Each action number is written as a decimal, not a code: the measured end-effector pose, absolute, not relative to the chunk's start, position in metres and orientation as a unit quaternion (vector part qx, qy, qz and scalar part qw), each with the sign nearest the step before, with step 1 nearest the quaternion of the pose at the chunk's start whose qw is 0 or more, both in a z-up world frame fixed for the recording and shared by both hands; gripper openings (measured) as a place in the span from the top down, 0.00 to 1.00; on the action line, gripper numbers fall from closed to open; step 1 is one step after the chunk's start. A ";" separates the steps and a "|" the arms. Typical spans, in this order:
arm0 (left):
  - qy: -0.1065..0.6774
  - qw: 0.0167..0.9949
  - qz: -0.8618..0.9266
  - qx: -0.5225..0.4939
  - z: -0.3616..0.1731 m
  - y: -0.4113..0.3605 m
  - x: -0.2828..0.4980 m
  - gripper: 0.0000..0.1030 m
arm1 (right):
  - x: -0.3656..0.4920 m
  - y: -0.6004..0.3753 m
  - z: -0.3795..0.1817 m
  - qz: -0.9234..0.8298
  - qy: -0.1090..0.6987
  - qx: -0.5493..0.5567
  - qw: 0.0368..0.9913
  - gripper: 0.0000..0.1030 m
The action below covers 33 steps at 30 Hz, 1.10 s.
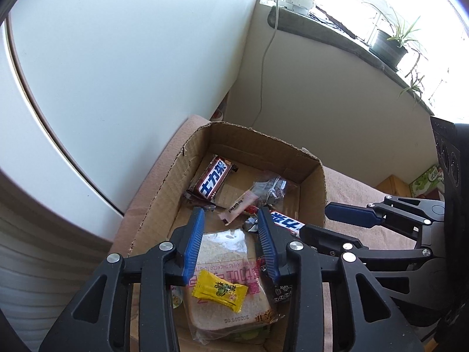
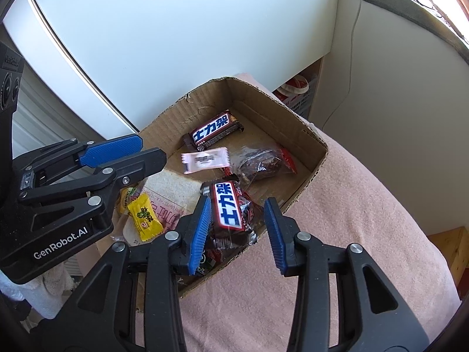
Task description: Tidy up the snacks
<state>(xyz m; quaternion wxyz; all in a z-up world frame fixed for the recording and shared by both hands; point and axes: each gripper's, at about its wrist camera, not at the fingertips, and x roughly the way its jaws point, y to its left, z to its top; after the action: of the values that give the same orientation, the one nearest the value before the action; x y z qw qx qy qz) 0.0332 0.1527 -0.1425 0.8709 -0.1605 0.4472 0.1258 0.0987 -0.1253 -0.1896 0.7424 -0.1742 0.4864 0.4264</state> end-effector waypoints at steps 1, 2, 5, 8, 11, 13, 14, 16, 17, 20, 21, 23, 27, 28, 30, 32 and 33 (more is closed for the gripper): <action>0.447 0.871 0.126 -0.160 -0.142 0.153 0.033 0.62 | 0.099 -0.126 -0.189 0.425 0.486 -0.175 0.744 0.57; 0.448 0.871 0.127 -0.159 -0.143 0.153 0.033 0.62 | 0.099 -0.127 -0.189 0.423 0.485 -0.177 0.745 0.54; 0.449 0.870 0.130 -0.158 -0.143 0.153 0.032 0.53 | 0.098 -0.129 -0.188 0.419 0.481 -0.178 0.749 0.37; 0.447 0.870 0.135 -0.156 -0.141 0.152 0.030 0.52 | 0.098 -0.132 -0.186 0.418 0.478 -0.177 0.752 0.36; 0.448 0.870 0.137 -0.157 -0.139 0.151 0.028 0.50 | 0.098 -0.134 -0.185 0.415 0.478 -0.176 0.754 0.36; 0.447 0.869 0.140 -0.158 -0.139 0.151 0.026 0.47 | 0.097 -0.137 -0.184 0.413 0.476 -0.176 0.756 0.32; 0.447 0.869 0.140 -0.158 -0.138 0.151 0.025 0.47 | 0.096 -0.138 -0.183 0.414 0.475 -0.173 0.757 0.32; 0.448 0.869 0.142 -0.159 -0.138 0.151 0.023 0.47 | 0.094 -0.141 -0.182 0.415 0.475 -0.171 0.757 0.32; 0.448 0.868 0.142 -0.158 -0.138 0.150 0.022 0.47 | 0.093 -0.143 -0.181 0.414 0.474 -0.171 0.758 0.32; 0.449 0.868 0.145 -0.156 -0.138 0.149 0.019 0.47 | 0.093 -0.145 -0.179 0.411 0.474 -0.170 0.760 0.32; 0.449 0.868 0.146 -0.156 -0.138 0.150 0.019 0.47 | 0.093 -0.146 -0.179 0.410 0.474 -0.169 0.761 0.32; 0.447 0.868 0.149 -0.158 -0.137 0.151 0.017 0.47 | 0.093 -0.147 -0.177 0.409 0.474 -0.166 0.762 0.32; 0.447 0.866 0.156 -0.163 -0.136 0.153 0.013 0.41 | 0.092 -0.151 -0.174 0.407 0.473 -0.159 0.765 0.32; 0.445 0.866 0.158 -0.164 -0.135 0.153 0.012 0.40 | 0.091 -0.152 -0.173 0.407 0.472 -0.157 0.766 0.32; 0.441 0.867 0.163 -0.162 -0.133 0.152 0.009 0.39 | 0.089 -0.155 -0.170 0.404 0.468 -0.156 0.770 0.32; 0.436 0.870 0.165 -0.158 -0.129 0.150 0.005 0.39 | 0.087 -0.159 -0.165 0.401 0.464 -0.152 0.775 0.32; 0.435 0.871 0.166 -0.157 -0.127 0.149 0.004 0.39 | 0.086 -0.161 -0.163 0.400 0.462 -0.150 0.777 0.32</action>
<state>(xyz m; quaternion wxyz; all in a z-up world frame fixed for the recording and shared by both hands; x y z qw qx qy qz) 0.0036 0.1488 -0.1274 0.8710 -0.1572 0.4350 0.1656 0.0860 -0.1611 -0.1631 0.7773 -0.1502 0.4618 0.4000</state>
